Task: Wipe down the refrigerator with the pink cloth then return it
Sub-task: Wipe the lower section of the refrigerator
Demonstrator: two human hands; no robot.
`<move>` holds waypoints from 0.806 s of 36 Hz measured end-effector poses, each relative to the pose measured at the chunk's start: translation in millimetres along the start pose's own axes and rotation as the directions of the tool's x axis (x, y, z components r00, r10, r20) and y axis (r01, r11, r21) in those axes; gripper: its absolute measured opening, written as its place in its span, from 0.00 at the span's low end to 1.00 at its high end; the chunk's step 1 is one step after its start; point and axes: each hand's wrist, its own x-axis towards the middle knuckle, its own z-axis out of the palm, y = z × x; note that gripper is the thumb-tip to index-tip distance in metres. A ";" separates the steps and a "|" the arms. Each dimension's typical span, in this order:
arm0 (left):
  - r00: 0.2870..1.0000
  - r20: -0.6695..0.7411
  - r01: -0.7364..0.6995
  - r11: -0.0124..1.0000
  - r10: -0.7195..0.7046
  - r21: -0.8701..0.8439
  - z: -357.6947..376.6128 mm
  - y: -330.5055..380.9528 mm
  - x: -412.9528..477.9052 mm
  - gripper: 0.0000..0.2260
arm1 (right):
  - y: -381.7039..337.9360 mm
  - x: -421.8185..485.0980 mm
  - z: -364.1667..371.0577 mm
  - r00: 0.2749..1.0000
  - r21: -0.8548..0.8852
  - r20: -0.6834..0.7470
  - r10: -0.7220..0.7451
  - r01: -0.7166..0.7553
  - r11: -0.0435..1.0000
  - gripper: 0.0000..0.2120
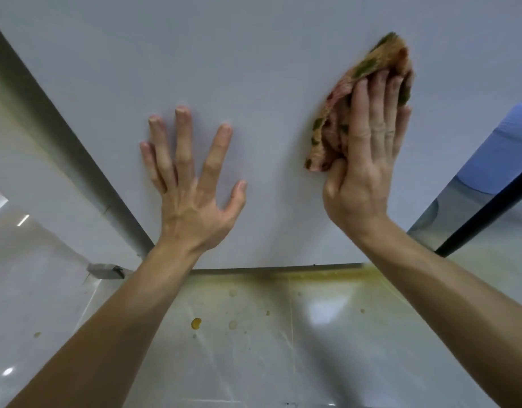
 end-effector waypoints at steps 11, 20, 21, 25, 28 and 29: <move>0.998 -0.038 0.057 0.998 -0.058 -0.015 11.2 10.7 -1.1 0.36 | 88.2 -163.0 -28.4 0.363 0.193 0.790 -0.494 0.617 0.763 0.30; 0.998 -0.037 0.048 0.999 -0.048 0.004 6.8 14.0 -0.6 0.36 | 83.6 -105.6 -51.0 0.621 0.012 0.671 -0.404 0.536 0.844 0.31; 0.999 -0.032 0.037 0.999 -0.037 0.001 7.1 14.5 -1.2 0.35 | 82.2 -89.0 -53.9 0.710 -0.036 0.599 -0.370 0.485 0.874 0.34; 0.998 0.018 -0.058 0.998 0.058 -0.008 13.5 20.8 -4.6 0.34 | 71.9 -21.5 -58.8 0.962 -0.153 0.263 -0.076 0.119 0.981 0.29; 0.994 0.021 -0.103 0.995 0.104 -0.010 19.6 30.7 -4.1 0.33 | 56.5 16.6 -58.1 0.986 -0.068 0.103 0.132 -0.125 0.990 0.29; 0.994 0.019 -0.109 0.994 0.109 -0.015 21.0 34.4 -3.0 0.32 | 50.0 23.9 -56.1 0.982 -0.037 0.067 0.175 -0.173 0.984 0.31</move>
